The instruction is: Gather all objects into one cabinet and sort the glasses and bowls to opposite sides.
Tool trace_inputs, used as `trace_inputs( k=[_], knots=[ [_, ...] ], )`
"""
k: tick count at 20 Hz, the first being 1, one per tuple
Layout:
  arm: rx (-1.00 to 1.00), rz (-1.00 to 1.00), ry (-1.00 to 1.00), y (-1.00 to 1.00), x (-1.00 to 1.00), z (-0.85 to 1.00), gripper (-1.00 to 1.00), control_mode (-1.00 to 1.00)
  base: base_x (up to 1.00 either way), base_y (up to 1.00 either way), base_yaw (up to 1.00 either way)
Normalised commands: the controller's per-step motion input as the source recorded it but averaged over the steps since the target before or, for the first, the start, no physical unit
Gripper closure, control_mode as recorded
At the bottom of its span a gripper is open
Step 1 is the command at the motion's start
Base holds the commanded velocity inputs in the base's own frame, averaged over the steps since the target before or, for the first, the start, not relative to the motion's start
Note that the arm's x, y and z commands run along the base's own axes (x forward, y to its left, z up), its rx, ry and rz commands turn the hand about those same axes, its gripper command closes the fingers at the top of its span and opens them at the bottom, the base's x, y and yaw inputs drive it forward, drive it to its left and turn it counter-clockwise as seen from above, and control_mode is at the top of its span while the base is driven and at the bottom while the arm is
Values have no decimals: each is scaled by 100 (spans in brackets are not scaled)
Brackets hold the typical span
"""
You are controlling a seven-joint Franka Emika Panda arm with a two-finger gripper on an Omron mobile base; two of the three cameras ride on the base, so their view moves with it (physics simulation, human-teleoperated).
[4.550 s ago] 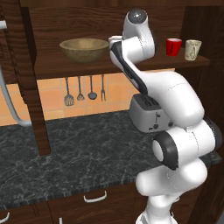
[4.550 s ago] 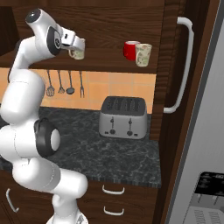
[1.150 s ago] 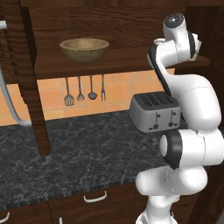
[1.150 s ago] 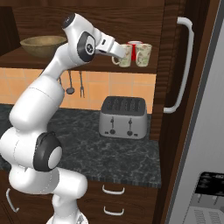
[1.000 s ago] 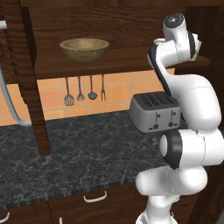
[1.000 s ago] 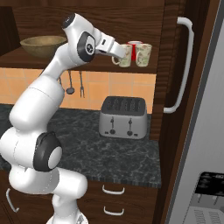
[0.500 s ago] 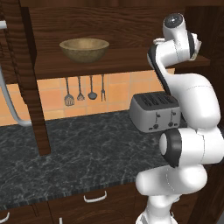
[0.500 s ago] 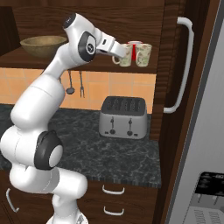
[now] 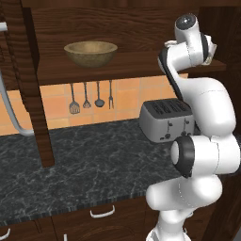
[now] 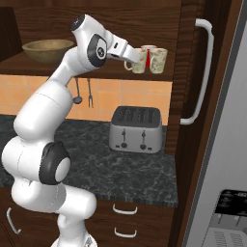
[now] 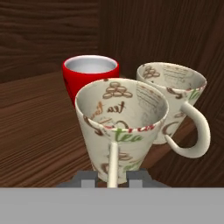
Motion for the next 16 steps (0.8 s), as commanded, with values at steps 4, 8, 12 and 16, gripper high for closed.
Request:
trace_inputs(
  k=[4, 8, 12, 16],
  knots=[
    [0, 0, 0, 0, 0, 0, -100, -100, 0, 0, 0],
    [0, 0, 0, 1, -12, 0, -100, -100, 0, 0, 0],
    [-1, 0, -1, 23, -60, 0, -100, -100, 0, 0, 0],
    [0, 1, -4, 47, -86, 0, -100, -100, 0, 0, 0]
  ],
)
